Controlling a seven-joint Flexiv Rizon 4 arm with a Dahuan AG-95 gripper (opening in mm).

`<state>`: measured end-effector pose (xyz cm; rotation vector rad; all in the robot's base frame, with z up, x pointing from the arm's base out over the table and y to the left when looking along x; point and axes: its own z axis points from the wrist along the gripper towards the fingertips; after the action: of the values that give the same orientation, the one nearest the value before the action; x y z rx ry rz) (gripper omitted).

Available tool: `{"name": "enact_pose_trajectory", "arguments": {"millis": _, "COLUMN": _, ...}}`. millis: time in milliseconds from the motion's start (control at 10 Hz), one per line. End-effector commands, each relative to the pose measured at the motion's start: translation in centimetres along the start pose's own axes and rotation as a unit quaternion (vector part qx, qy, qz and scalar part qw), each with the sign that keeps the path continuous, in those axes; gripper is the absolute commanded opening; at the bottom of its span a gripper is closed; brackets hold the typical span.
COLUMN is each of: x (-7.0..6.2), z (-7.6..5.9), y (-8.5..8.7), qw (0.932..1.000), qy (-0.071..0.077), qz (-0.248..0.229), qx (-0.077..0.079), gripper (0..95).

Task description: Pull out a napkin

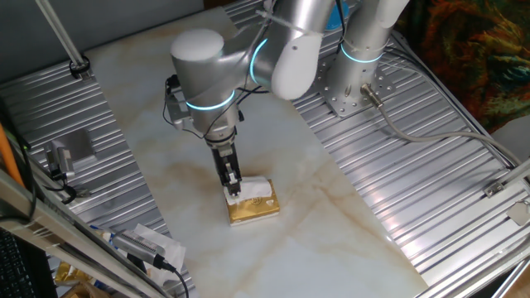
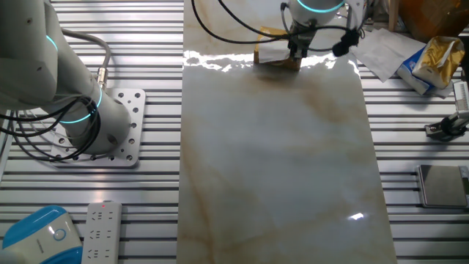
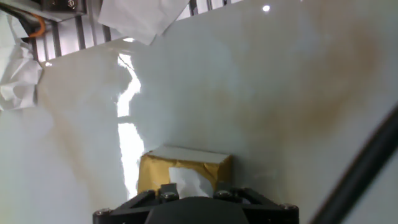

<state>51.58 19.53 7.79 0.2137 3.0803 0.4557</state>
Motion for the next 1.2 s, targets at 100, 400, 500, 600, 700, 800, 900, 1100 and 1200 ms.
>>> {"name": "enact_pose_trajectory", "arguments": {"millis": 100, "x": -0.2, "z": 0.1, "y": 0.2, "qw": 1.0000, "qy": 0.001, "qz": -0.003, "qx": 0.005, "gripper": 0.0}}
{"name": "enact_pose_trajectory", "arguments": {"millis": 400, "x": -0.1, "z": -0.2, "y": 0.3, "qw": 0.9998, "qy": 0.001, "qz": -0.011, "qx": 0.014, "gripper": 0.0}}
{"name": "enact_pose_trajectory", "arguments": {"millis": 500, "x": 0.0, "z": -0.7, "y": 0.5, "qw": 0.9998, "qy": 0.001, "qz": -0.012, "qx": 0.017, "gripper": 0.0}}
{"name": "enact_pose_trajectory", "arguments": {"millis": 600, "x": 0.1, "z": -1.0, "y": 0.5, "qw": 0.9998, "qy": 0.001, "qz": -0.012, "qx": 0.017, "gripper": 0.0}}
{"name": "enact_pose_trajectory", "arguments": {"millis": 700, "x": 0.4, "z": -1.6, "y": 0.5, "qw": 0.9998, "qy": 0.000, "qz": -0.011, "qx": 0.018, "gripper": 0.0}}
{"name": "enact_pose_trajectory", "arguments": {"millis": 800, "x": 0.5, "z": -2.1, "y": 0.6, "qw": 0.9998, "qy": 0.001, "qz": -0.011, "qx": 0.018, "gripper": 0.0}}
{"name": "enact_pose_trajectory", "arguments": {"millis": 900, "x": 1.7, "z": -5.3, "y": 0.6, "qw": 0.9996, "qy": 0.001, "qz": -0.015, "qx": 0.025, "gripper": 0.0}}
{"name": "enact_pose_trajectory", "arguments": {"millis": 1100, "x": 3.0, "z": -8.3, "y": -0.7, "qw": 0.9996, "qy": 0.000, "qz": -0.018, "qx": 0.023, "gripper": 0.0}}
{"name": "enact_pose_trajectory", "arguments": {"millis": 1200, "x": 3.3, "z": -9.2, "y": -1.4, "qw": 0.9995, "qy": 0.001, "qz": -0.020, "qx": 0.025, "gripper": 0.0}}
